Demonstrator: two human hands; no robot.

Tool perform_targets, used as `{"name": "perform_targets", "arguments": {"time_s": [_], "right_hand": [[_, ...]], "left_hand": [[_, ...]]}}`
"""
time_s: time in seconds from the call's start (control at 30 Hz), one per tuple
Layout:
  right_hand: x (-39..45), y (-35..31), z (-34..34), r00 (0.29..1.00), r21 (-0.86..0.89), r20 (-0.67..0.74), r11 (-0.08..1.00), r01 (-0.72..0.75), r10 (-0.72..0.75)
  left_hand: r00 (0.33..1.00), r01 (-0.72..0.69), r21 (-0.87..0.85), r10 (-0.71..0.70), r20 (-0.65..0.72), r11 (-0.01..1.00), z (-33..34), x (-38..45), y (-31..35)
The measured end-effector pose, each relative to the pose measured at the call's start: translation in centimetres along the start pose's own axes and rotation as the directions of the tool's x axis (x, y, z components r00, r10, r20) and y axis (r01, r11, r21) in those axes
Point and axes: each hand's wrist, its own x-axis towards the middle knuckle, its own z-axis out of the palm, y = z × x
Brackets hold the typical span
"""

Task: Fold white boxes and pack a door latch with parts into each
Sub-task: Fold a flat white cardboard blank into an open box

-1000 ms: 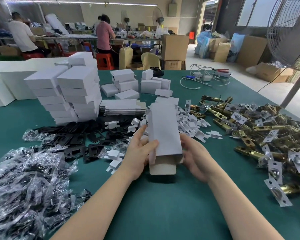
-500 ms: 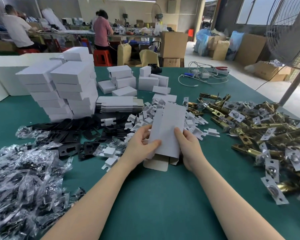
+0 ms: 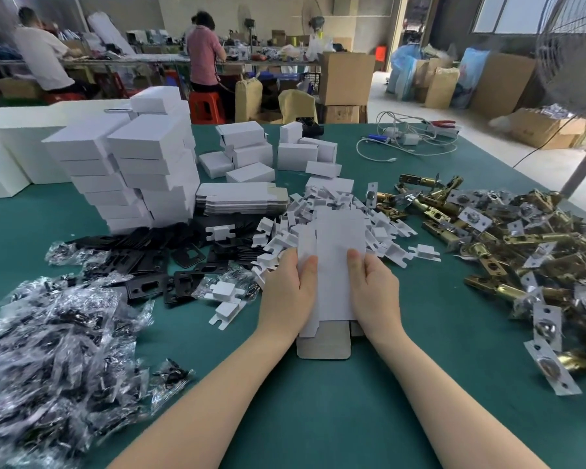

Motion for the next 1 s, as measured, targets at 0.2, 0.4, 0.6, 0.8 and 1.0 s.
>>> {"name": "perform_targets", "arguments": {"time_s": [0.2, 0.4, 0.6, 0.8, 1.0], "right_hand": [[-0.4, 0.1, -0.3, 0.999, -0.041, 0.042, 0.999, 0.027, -0.025], [-0.3, 0.0, 0.0, 1.0, 0.045, -0.008, 0.999, -0.004, 0.004], [-0.4, 0.8, -0.2, 0.99, 0.055, 0.138, 0.998, -0.008, 0.0], [0.0, 0.9, -1.1, 0.999, 0.115, -0.041, 0.993, 0.008, -0.004], [-0.6, 0.8, -0.4, 0.997, 0.199, 0.081, 0.98, -0.009, -0.007]], "left_hand": [[1.0, -0.012, -0.07, 0.01, -0.027, 0.997, -0.5, 0.1, -0.5], [1.0, -0.01, -0.1, 0.012, 0.023, 0.995, -0.9, 0.0, -0.4], [0.996, 0.053, -0.218, -0.066, -0.052, 0.975, -1.1, 0.2, -0.4], [0.988, 0.151, -0.311, -0.132, 0.082, 0.939, -1.2, 0.2, -1.1], [0.982, 0.186, -0.388, -0.152, 0.116, 0.903, -1.3, 0.4, -1.1]]}}
